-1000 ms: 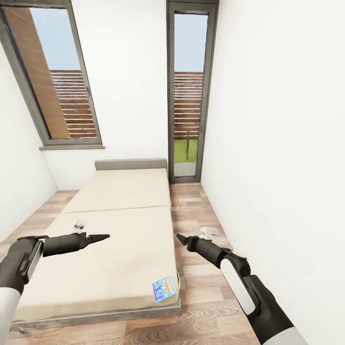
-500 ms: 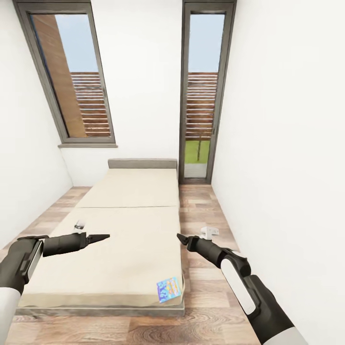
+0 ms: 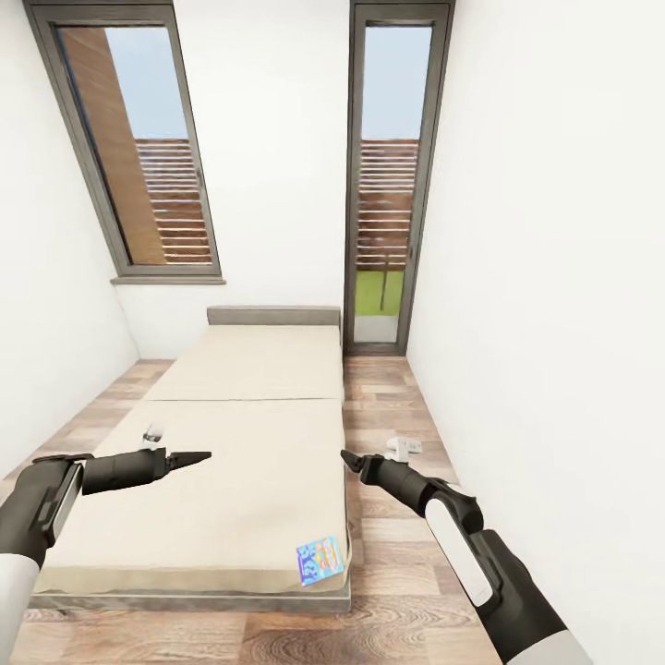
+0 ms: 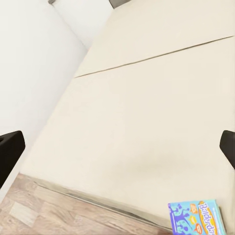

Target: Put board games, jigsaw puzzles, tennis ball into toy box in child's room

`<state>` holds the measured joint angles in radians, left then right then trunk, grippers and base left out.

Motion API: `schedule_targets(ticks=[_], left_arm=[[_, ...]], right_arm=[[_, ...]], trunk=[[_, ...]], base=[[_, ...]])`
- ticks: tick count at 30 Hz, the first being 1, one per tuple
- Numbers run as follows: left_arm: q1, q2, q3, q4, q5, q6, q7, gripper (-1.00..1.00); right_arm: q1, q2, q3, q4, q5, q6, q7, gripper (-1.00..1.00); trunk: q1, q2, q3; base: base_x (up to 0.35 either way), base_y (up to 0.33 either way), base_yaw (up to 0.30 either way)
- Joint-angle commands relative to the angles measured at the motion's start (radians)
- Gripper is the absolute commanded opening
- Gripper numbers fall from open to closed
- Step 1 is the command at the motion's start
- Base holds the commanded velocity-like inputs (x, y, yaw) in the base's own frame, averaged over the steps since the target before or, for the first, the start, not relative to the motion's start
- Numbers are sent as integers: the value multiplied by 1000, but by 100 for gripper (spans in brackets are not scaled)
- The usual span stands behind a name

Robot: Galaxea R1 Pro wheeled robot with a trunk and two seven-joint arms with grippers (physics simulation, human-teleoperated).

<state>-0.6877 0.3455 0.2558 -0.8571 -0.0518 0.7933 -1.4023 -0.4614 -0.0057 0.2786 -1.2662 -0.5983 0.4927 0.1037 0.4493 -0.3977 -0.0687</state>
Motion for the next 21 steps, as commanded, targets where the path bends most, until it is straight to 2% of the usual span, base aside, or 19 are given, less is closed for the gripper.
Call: schedule_targets(ticks=[1,6,13,21], left_arm=[[-1,0,2,0,-6,10,-7,100],[-1,-1,2,0,-5,10,-7,100],[-1,-2,2,0,-5,10,-7,100],[-1,-2,2,0,-5,10,-6,100]], right_arm=[[-1,-1,1,-1,-2,4,1,100],[-1,-2,1,-1,-2,3,2,100],[0,-2,1,-1,-2,3,2,100],[0,0,2,0,-2,3,1,100]], trunk=[[1,-2,-2],[1,-2,-2],[1,-2,-2],[1,-2,-2]], base=[[0,-1,0],[0,-18,0],[0,-163,0],[0,-25,0]])
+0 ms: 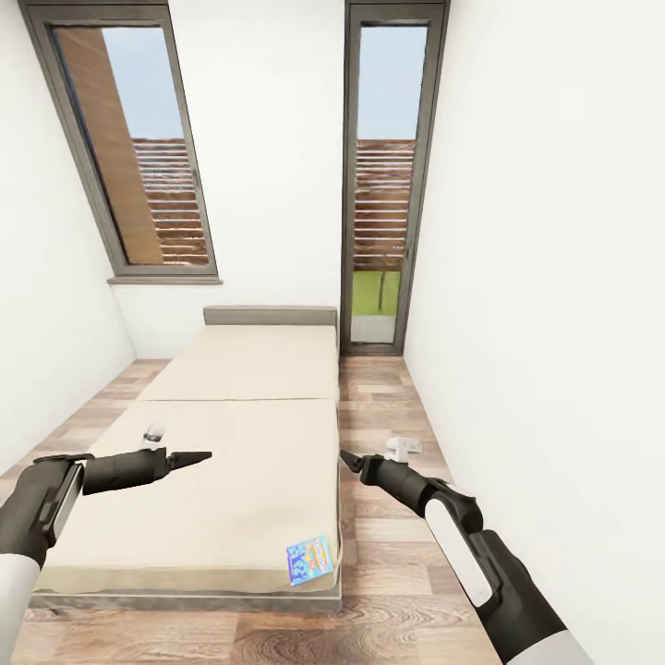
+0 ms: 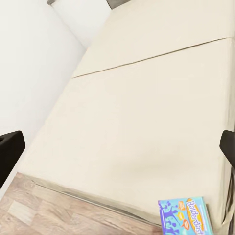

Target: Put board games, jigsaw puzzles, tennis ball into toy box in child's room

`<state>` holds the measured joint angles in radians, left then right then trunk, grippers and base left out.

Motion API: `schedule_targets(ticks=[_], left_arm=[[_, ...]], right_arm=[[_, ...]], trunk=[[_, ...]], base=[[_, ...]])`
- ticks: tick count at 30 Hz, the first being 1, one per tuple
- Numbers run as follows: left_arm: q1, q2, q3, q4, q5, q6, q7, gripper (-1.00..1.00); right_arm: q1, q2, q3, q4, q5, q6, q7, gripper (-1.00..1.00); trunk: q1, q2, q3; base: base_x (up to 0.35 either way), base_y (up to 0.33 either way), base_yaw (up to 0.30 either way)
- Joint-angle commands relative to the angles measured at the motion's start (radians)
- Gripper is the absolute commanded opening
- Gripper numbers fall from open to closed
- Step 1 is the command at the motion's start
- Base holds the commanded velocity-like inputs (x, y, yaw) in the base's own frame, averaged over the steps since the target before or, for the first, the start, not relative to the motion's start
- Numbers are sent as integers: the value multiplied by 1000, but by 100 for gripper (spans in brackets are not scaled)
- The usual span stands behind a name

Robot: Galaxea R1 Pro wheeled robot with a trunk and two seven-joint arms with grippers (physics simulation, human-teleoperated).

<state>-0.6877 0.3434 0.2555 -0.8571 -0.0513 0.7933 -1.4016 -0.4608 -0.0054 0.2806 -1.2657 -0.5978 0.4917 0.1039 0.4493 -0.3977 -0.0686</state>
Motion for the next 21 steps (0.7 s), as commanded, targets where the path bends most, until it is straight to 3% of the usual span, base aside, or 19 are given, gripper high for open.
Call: schedule_targets(ticks=[1,9,21], left_arm=[[-1,-1,1,0,-5,11,-7,100],[-1,-1,1,0,-6,11,-7,100],[0,-10,-7,3,-13,20,-1,100]], right_arm=[[-1,-1,0,-1,-2,4,1,100],[-1,-2,-1,0,-2,4,1,100],[-1,-7,-1,-1,-2,5,3,100]], trunk=[[1,-2,-2],[1,-2,-2],[1,-2,-2]], base=[[0,-23,0],[0,-133,0],[0,-16,0]])
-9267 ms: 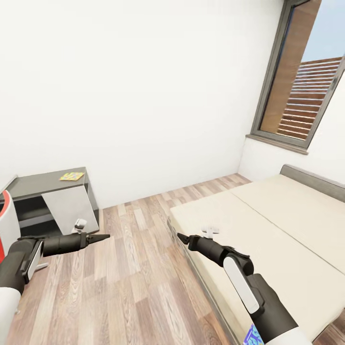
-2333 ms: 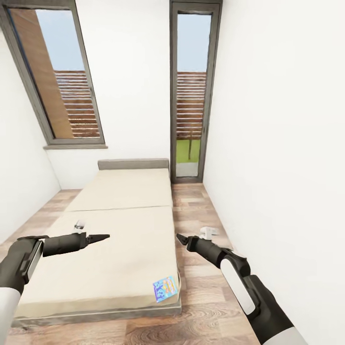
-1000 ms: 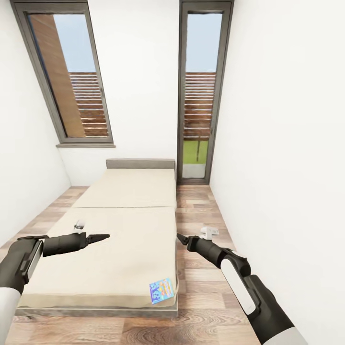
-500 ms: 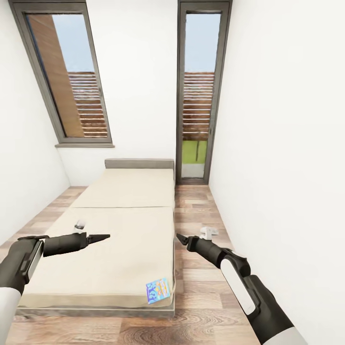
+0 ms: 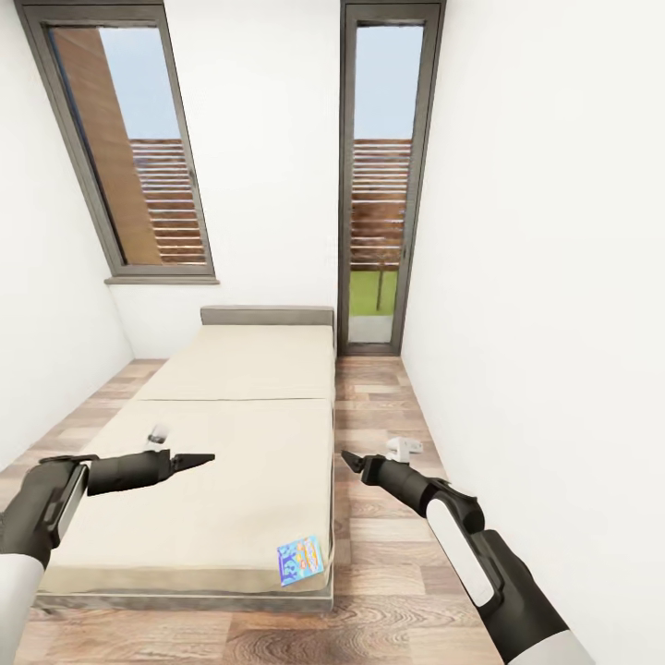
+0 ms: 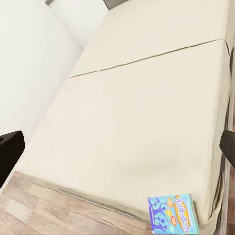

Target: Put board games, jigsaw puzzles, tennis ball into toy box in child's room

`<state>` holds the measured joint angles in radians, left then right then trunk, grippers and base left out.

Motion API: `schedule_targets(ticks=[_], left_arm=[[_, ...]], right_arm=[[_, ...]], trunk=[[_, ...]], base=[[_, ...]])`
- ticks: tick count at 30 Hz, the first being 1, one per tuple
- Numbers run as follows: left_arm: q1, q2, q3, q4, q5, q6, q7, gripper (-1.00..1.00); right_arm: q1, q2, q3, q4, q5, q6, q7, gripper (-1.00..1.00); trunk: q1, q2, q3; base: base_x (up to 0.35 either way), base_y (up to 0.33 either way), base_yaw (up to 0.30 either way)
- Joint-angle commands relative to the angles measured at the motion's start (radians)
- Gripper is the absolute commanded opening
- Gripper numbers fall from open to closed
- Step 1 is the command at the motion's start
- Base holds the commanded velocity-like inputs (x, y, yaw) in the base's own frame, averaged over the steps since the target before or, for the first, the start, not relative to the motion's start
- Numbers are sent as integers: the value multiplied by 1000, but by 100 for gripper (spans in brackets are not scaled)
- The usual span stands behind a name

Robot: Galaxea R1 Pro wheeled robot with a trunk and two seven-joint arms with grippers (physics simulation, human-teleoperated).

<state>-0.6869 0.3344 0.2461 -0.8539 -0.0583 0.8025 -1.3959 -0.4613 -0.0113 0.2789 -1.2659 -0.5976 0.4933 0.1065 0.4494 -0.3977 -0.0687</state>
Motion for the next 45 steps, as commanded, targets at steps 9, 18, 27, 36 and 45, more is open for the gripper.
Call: schedule_targets(ticks=[9,18,27,36,45], left_arm=[[12,-28,-7,126,-31,-2,4,100],[26,-69,-24,293,-126,-91,39,100],[38,-75,-24,427,-132,-172,100,100],[39,-77,-24,466,-131,-179,135,100],[40,-81,-25,495,-132,-178,136,100]], right_arm=[[-1,-2,0,-1,-4,5,2,100],[-1,-3,0,-1,-2,5,5,100],[-1,-1,1,-1,-2,5,9,100],[-1,1,0,-2,-1,5,10,100],[-1,2,0,-3,-1,5,10,100]], trunk=[[1,-2,-2],[1,-2,-2],[1,-2,-2],[24,-44,-21],[58,-107,-49]], base=[[0,0,0],[0,0,0],[0,0,0],[0,0,0],[0,0,0]])
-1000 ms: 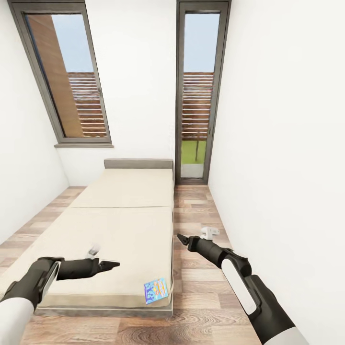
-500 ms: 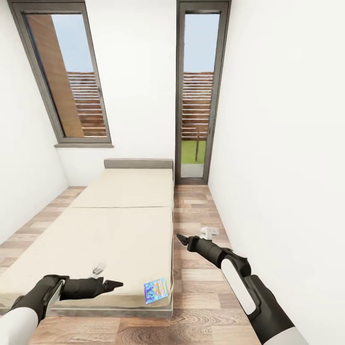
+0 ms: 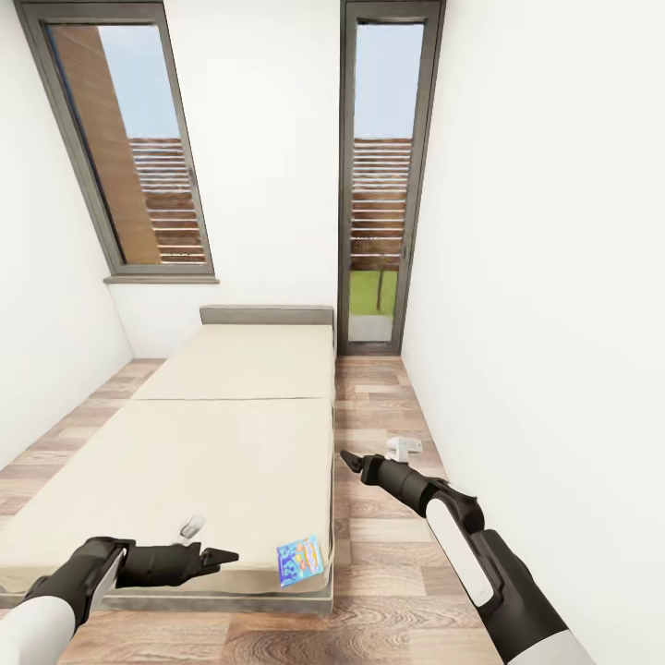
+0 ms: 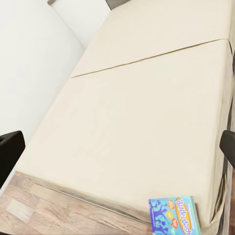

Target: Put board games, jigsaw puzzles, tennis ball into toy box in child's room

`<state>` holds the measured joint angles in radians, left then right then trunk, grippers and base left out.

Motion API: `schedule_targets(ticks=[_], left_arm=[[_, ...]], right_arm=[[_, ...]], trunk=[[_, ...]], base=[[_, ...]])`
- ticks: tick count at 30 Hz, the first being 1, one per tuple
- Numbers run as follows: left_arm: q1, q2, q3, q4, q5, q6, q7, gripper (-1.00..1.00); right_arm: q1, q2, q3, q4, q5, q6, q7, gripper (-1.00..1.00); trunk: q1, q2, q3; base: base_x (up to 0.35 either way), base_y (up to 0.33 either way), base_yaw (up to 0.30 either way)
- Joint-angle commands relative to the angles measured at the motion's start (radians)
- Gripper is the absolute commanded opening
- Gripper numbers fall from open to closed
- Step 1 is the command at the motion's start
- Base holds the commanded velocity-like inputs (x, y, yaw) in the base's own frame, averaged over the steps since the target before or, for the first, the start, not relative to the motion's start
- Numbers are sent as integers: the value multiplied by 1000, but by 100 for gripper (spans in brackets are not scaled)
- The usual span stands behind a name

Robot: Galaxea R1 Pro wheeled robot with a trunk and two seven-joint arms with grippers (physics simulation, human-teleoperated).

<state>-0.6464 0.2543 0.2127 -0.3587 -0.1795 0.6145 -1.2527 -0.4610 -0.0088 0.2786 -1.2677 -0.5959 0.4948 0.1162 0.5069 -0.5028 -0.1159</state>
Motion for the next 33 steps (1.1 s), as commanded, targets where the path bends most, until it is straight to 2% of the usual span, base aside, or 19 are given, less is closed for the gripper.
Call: schedule_targets(ticks=[1,14,20,25,33], left_arm=[[-1,-1,9,0,-11,10,-7,100],[-5,-2,20,-5,1,19,-21,100],[-5,-3,21,-5,3,20,-22,100],[-6,-6,24,-2,4,23,-17,100],[-6,-55,36,1,9,58,-12,100]], right_arm=[[-1,-1,1,-1,-2,4,0,100],[-1,-8,1,-29,-7,4,-3,100],[17,-13,2,-147,-13,14,-3,100],[83,-8,2,-232,-14,23,-4,100],[106,1,1,-254,-5,31,-8,100]], trunk=[[4,-9,-5],[54,-100,-46],[77,-142,-65],[96,-177,-80],[127,-233,-106]], base=[[0,0,0],[0,0,0],[0,0,0],[0,0,0],[0,0,0]])
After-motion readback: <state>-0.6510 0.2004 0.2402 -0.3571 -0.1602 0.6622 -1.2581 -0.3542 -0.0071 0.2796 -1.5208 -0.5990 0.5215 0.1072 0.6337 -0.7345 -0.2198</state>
